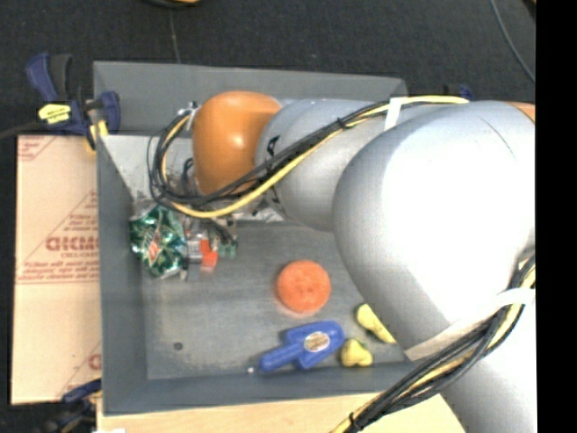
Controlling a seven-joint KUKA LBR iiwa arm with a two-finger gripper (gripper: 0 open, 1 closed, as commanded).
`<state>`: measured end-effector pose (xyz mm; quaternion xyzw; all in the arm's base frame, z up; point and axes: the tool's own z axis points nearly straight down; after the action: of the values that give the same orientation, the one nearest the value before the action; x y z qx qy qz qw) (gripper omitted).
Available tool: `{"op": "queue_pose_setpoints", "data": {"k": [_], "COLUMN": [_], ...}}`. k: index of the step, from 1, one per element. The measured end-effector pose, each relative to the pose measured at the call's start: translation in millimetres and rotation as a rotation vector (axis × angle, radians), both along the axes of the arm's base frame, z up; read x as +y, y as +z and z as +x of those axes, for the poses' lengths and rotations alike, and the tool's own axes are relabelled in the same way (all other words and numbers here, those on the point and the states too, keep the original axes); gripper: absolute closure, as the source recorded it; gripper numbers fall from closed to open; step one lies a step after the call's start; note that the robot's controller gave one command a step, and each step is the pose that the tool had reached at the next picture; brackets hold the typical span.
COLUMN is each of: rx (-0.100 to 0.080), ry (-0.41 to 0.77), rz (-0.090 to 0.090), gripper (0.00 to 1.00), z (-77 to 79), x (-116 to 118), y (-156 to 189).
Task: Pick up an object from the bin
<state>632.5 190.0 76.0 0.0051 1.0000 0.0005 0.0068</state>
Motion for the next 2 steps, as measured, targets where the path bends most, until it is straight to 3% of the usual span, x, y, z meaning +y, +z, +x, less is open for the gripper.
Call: {"op": "queue_pose_setpoints", "data": {"k": [1,2], "rx": [0.0,-0.002], "ry": [0.0,-0.012], "rz": [0.0,0.001], "gripper": [1.0,1.0], "z": [-0.1,-17.9], "x": [0,-15], "y": [0,10]}}
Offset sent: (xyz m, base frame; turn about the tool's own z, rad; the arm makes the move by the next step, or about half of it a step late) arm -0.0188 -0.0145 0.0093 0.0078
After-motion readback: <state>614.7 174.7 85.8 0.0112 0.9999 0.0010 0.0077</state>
